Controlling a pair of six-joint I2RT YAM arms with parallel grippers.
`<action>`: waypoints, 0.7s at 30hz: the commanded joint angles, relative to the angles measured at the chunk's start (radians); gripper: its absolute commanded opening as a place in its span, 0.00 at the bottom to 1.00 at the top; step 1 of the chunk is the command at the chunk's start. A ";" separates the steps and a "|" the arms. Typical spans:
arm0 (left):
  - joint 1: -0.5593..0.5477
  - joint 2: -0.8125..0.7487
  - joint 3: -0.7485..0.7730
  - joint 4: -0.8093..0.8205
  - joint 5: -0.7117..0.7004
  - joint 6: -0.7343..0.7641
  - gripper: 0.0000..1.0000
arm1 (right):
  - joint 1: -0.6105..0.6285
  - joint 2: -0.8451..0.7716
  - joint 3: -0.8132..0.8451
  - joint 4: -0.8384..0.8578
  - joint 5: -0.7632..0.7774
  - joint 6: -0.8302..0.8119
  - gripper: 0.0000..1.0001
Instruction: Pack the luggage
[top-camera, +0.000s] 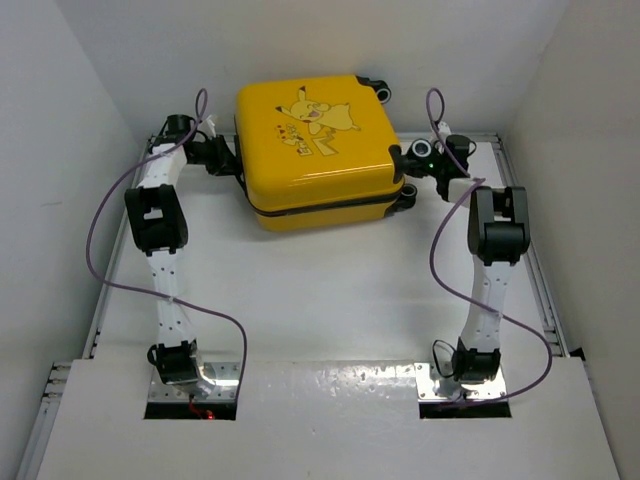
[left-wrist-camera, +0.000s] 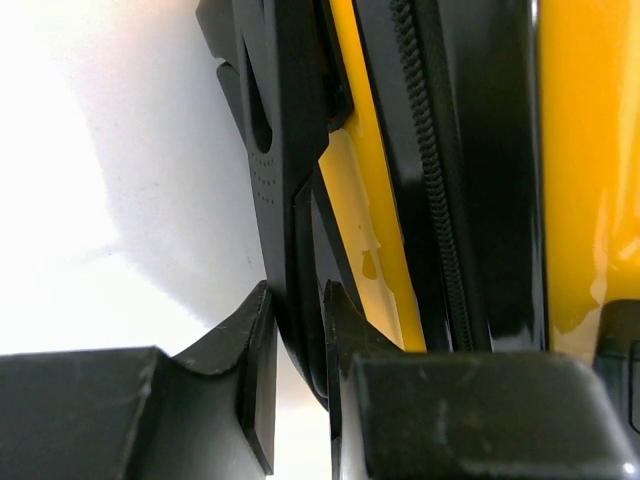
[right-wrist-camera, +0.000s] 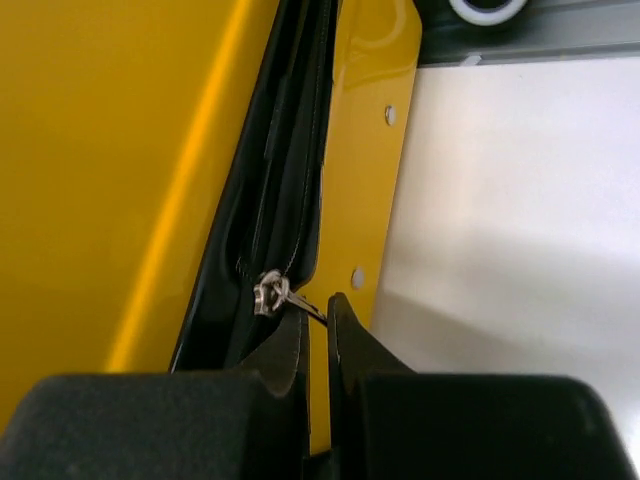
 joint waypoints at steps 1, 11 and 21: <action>0.064 0.114 -0.024 0.156 -0.298 0.170 0.00 | 0.019 0.111 0.215 0.165 0.380 0.050 0.00; 0.011 0.022 -0.085 0.207 -0.206 0.116 0.00 | 0.092 0.325 0.492 0.033 0.407 0.102 0.00; 0.040 -0.194 -0.125 0.275 -0.235 0.018 0.83 | 0.147 0.091 0.205 -0.002 0.066 0.299 0.26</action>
